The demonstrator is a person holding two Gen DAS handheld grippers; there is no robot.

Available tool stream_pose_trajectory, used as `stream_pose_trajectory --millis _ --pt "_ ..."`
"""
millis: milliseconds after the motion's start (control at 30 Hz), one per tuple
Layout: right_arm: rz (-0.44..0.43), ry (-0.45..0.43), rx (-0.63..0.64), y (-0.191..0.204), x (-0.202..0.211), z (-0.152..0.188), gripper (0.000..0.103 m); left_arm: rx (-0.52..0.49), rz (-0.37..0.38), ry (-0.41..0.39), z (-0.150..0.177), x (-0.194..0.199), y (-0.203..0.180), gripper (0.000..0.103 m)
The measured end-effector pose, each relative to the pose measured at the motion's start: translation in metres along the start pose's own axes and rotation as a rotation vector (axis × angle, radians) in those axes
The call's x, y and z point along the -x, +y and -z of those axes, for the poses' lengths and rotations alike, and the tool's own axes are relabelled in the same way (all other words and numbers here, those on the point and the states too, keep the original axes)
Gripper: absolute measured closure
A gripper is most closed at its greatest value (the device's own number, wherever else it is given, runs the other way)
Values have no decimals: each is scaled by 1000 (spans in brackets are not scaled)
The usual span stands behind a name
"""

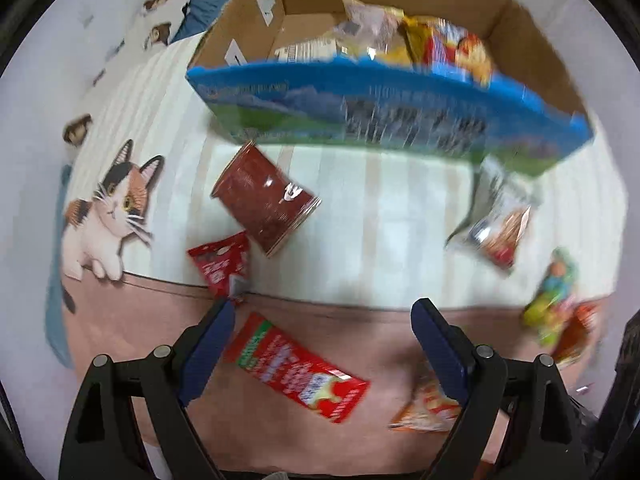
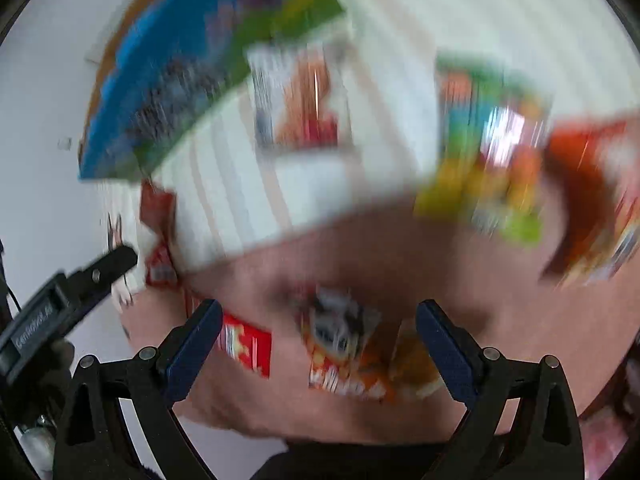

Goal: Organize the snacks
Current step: 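Grasp the nitz cookie packet with the left tool while the right tool grasps the panda-print bag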

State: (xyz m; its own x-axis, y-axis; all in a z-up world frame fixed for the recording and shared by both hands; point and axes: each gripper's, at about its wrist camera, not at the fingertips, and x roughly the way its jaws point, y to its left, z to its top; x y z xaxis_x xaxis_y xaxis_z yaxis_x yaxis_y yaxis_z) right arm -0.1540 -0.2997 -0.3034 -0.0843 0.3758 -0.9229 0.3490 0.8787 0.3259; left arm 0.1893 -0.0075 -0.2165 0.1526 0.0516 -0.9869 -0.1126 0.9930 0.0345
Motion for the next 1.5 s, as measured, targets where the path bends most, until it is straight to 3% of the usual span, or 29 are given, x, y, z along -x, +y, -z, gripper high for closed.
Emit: stream_pose_trajectory --millis 133,200,267,333,433,600,733,967,1133,1200,1333,1500 --pt "26 31 27 5 -27 22 6 -78 -128 -1 22 -14 -1 13" --pt "69 30 56 10 -42 29 15 -90 -160 6 29 -20 2 13" --pt "123 19 102 15 -53 30 39 -97 -179 12 32 -24 5 13" --pt "162 4 138 17 -60 31 45 -96 -180 16 32 -25 5 13" --pt "132 -36 147 12 -52 28 54 -97 -158 2 28 -18 -2 13" --pt "41 -108 94 0 -7 7 56 -119 -68 -44 5 2 -29 13" --pt "30 -182 85 -9 38 -20 56 -196 23 -55 -25 5 -71 13" --pt "59 -208 20 -48 70 -54 56 -356 136 37 -60 -29 -150 13" --pt "57 -191 -12 -62 67 -60 56 -378 124 92 -73 -68 -177 16" --pt "63 -189 -2 -61 68 -62 56 -353 129 98 -74 -75 -174 51" --pt "60 -170 31 -49 63 -62 56 -269 119 106 -68 -75 -147 52" --pt "69 -89 138 -17 35 -64 56 -104 102 137 -36 -77 -76 52"
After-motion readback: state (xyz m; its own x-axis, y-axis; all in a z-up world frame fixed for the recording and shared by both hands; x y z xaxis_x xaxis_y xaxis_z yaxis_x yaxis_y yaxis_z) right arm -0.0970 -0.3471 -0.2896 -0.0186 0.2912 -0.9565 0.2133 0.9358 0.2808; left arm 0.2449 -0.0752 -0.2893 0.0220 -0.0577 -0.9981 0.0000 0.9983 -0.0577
